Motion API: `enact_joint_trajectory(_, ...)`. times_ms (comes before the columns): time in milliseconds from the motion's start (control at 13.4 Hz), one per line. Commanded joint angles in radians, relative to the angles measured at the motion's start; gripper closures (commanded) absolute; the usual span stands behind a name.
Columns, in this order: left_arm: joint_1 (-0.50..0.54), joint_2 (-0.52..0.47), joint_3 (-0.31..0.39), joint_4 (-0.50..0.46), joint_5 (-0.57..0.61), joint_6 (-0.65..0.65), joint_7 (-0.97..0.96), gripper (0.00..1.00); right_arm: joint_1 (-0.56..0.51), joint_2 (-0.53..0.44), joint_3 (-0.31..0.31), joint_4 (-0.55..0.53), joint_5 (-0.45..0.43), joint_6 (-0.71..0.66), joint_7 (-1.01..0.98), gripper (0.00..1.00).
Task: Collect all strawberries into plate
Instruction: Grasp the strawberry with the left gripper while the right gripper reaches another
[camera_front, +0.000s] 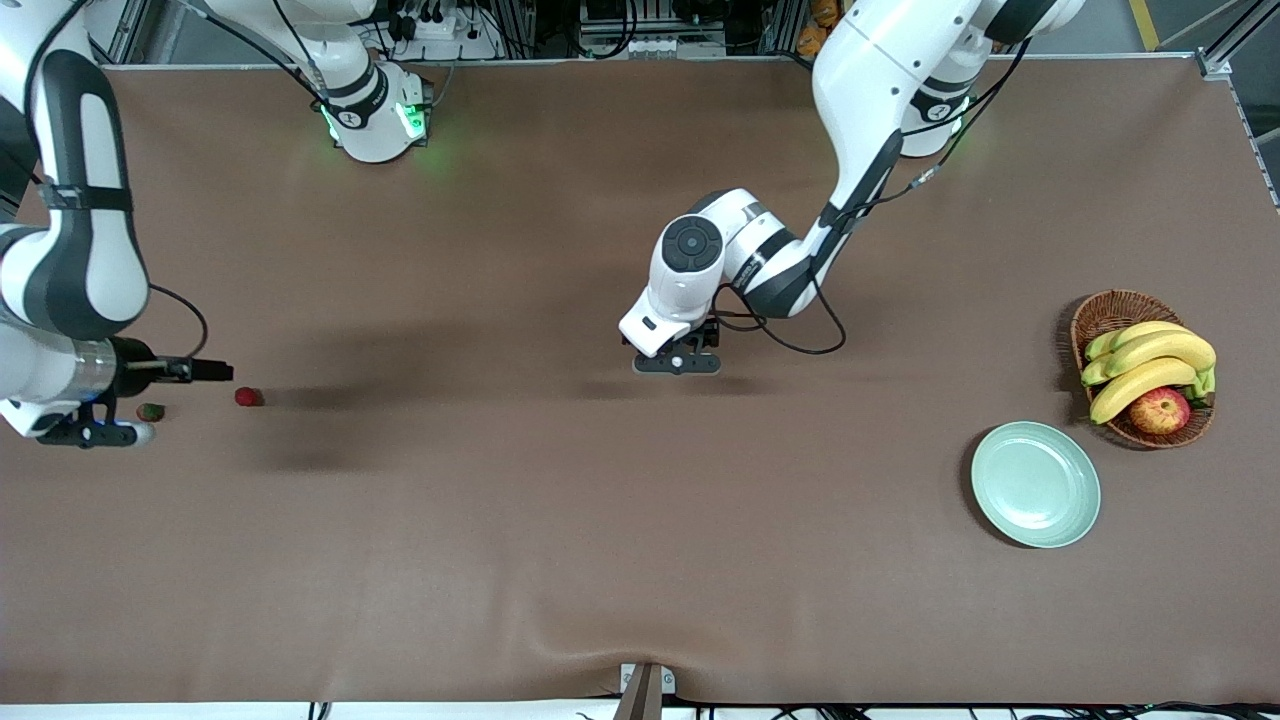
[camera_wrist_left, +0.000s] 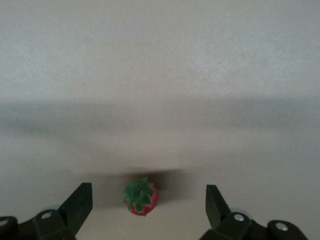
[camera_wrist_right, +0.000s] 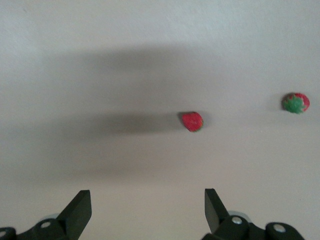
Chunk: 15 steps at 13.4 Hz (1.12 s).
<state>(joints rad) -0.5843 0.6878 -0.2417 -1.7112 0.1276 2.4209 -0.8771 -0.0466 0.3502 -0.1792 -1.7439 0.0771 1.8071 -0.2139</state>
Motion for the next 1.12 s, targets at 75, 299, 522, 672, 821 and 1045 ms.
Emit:
enact_joint_trajectory(75,-0.025,0.016,0.01,0.012,0.03,0.006,-0.078,0.0,-0.022,-0.12,0.023,-0.247,-0.022,0.189,-0.035,0.0)
enact_joint_trajectory(299,-0.034,0.018,0.012,-0.01,0.032,0.006,-0.08,0.0,-0.064,-0.096,0.023,-0.327,-0.022,0.372,-0.116,0.0)
enact_joint_trajectory(522,-0.031,0.016,0.012,-0.019,0.032,0.006,-0.074,0.11,-0.09,-0.002,0.024,-0.327,-0.022,0.516,-0.139,0.0)
enact_joint_trajectory(672,-0.029,0.016,0.013,-0.019,0.032,0.006,-0.068,0.19,-0.095,0.038,0.024,-0.325,-0.02,0.57,-0.137,0.0)
enact_joint_trajectory(821,-0.028,0.018,0.015,-0.019,0.047,0.006,-0.063,0.23,-0.099,0.081,0.026,-0.324,-0.014,0.638,-0.145,0.0)
enact_joint_trajectory(1045,-0.025,0.018,0.016,-0.018,0.069,0.006,-0.065,0.26,-0.096,0.111,0.029,-0.315,0.018,0.658,-0.147,0.0)
